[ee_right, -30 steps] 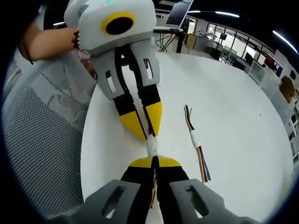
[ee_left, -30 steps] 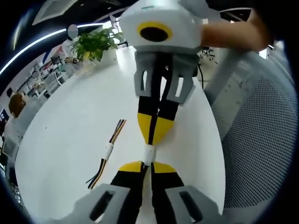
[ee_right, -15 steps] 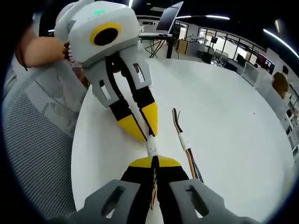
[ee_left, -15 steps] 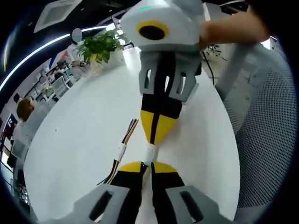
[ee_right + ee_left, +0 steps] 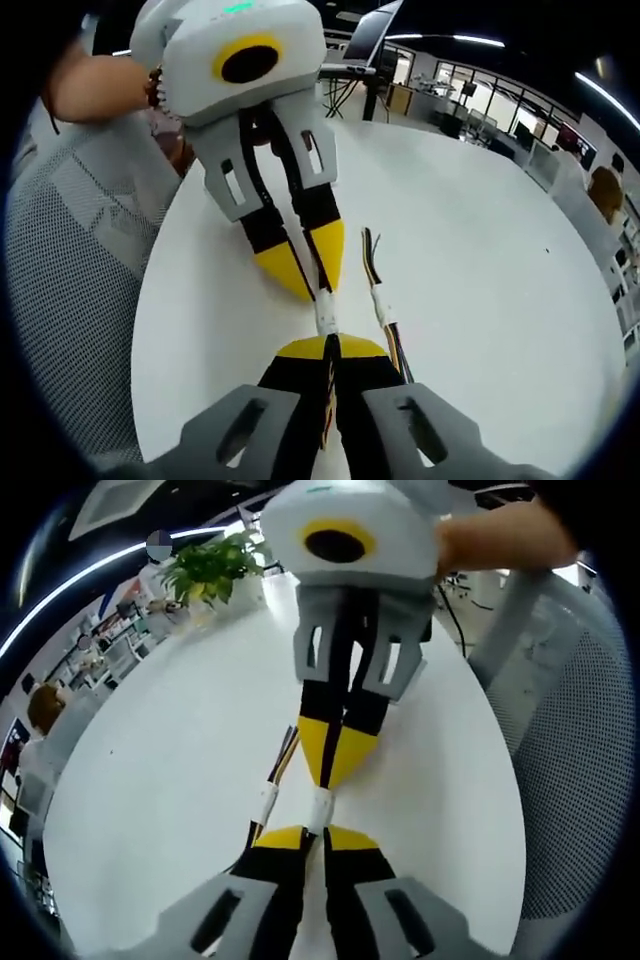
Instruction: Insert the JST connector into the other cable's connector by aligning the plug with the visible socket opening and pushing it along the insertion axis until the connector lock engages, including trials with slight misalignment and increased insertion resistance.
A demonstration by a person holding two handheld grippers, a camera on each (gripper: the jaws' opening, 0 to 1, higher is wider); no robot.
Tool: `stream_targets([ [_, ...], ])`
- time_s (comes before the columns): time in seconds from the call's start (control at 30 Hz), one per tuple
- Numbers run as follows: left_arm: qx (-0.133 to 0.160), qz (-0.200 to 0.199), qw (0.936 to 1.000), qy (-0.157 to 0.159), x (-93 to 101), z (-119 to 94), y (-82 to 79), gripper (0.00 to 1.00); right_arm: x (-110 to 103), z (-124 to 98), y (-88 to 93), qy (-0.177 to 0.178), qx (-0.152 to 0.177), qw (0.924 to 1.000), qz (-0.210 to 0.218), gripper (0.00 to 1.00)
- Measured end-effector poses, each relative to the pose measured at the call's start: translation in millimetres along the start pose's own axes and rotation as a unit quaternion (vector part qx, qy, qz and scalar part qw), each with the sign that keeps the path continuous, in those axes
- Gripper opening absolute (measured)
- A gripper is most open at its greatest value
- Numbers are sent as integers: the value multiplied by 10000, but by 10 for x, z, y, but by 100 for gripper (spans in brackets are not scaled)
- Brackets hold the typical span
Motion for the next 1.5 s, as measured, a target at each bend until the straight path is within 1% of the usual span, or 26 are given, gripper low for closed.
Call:
stream_targets([
  [0.1, 43, -92, 9999, 14, -47, 13, 14, 0, 50, 13, -11, 32, 60, 9999, 89, 0],
  [0.17, 73, -190, 9998, -27, -77, 39, 10, 0, 85, 27, -5, 91, 55, 9999, 71, 0],
  [0.23, 25, -156, 9999, -13, -62, 73, 24, 0, 118, 43, 3, 154, 26, 9999, -51, 0],
  [0.33, 27, -144, 9999, -5, -63, 76, 25, 0, 121, 63, 28, 145, -11, 9999, -39, 0],
  [0.43, 23, -154, 9999, -33, -77, 68, 26, 0, 131, 61, 15, 158, 43, 9999, 16, 0],
  [0.5, -15, -153, 9999, -48, -75, 74, 41, 0, 130, 76, 26, 179, -1, 9998, -48, 0],
  [0.53, -80, -123, 9999, -24, -57, 88, 69, 0, 123, 80, 29, 166, -5, 9998, -63, 0],
  [0.57, 8, -119, 9999, -36, -63, 81, 46, 0, 124, 80, 23, 159, 16, 9999, -47, 0],
  [0.63, 32, -231, 9997, -103, -84, 75, 52, 3, 137, 79, 28, 192, 13, 9998, 4, 0],
  [0.83, 111, -362, 9992, -155, -99, 66, 65, 6, 157, 75, 40, 270, 6, 9996, 16, 0],
  [0.97, 108, -397, 9990, -183, -94, 57, 65, 8, 156, 77, 47, 308, -28, 9995, -66, 0],
  [1.03, 97, -365, 9991, -198, -86, 50, 65, 8, 174, 61, 41, 394, -42, 9991, -161, 0],
  [1.07, 76, -353, 9991, -206, -81, 38, 69, 9, 182, 48, 34, 422, -29, 9990, -139, 1],
  [1.1, 73, -351, 9991, -223, -85, 31, 68, 10, 211, 17, 9, 488, 36, 9988, -70, 1],
  [1.17, 157, -393, 9988, -228, -90, -9, 38, 9, 276, -54, -78, 637, 290, 9975, 77, 2],
  [1.23, 403, -549, 9972, -307, -122, -68, -51, 9, 323, -143, -176, 762, 550, 9953, 212, 3],
  [1.27, 546, -664, 9953, -454, -170, -117, -104, 10, 334, -202, -245, 802, 736, 9934, 357, 5],
  [1.33, 715, -858, 9918, -615, -212, -198, -161, 16, 353, -284, -313, 909, 941, 9900, 533, 7],
  [1.4, 838, -1013, 9893, -629, -209, -237, -194, 21, 393, -338, -323, 1093, 1006, 9866, 680, 13],
  [1.47, 904, -1143, 9871, -667, -206, -301, -192, 24, 386, -362, -311, 1083, 966, 9868, 718, 19],
  [1.5, 957, -1294, 9843, -729, -219, -336, -193, 26, 385, -377, -307, 1107, 963, 9865, 720, 20],
])
Point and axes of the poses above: the point that each gripper's makers call its tool centre point, and the gripper's own axes: z roughly forward along the fingers, x roughly to its right, y roughly out of its underside, the point moved 1 cm from there along -z, roughly backward along the fingers
